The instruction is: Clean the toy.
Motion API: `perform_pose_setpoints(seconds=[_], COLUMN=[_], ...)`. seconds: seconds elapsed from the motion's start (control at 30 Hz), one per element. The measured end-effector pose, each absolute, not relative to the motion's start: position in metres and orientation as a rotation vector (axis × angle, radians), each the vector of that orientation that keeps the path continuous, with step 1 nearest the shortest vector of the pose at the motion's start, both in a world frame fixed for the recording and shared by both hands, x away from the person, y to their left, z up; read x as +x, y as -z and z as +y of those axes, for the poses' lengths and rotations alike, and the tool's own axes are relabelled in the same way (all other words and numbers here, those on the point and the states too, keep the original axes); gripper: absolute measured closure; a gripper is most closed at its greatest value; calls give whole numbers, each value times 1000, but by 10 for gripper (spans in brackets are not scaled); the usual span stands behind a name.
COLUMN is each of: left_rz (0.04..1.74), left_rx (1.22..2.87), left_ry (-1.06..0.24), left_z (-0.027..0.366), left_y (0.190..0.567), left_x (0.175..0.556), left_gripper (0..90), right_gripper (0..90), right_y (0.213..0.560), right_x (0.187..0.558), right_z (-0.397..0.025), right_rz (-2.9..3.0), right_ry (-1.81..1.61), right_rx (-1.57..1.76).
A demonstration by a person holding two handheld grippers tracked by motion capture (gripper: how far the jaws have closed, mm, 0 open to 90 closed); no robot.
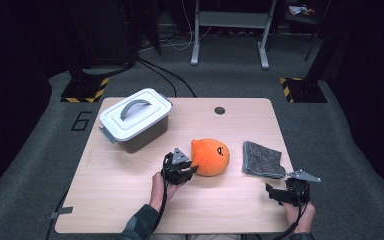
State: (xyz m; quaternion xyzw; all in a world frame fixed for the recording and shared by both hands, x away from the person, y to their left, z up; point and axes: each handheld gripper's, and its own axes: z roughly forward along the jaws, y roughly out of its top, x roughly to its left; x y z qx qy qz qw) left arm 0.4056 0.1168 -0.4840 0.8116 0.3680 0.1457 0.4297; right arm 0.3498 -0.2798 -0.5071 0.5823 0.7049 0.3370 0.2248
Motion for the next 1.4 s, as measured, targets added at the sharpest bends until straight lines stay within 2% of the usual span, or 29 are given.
perform_pose_setpoints(seconds=[0.2,0.3,0.6,0.7,0.8,0.87,1.1,1.4], left_rz=[911,913,907,908,898,896,895,889], left_rx=[2027,2018,2025,2026,2036,2040,2046,2058], left_ry=[-365,-361,-357,-359,-363,-364,-365,-370], left_z=[116,117,117,116,116,117,115,113], left_y=[484,484,485,485,485,485,484,481], left_x=[406,407,406,406,406,405,405,405], left_gripper=[683,686,687,687,684,683,671,668], right_gripper=[38,46,87,58,79,139,254,513], right_y=[469,461,479,488,493,498,502,500], right_x=[371,388,443,454,459,462,461,458], right_z=[-268,-259,-245,-242,-237,-236,-235,-239], right_rz=[1952,1984,2080,2112,2129,2157,2157,2136], right_ry=[-893,-854,-708,-677,-651,-640,-659,-689], right_rx=[1524,1502,1570,1603,1630,1611,1668,1671])
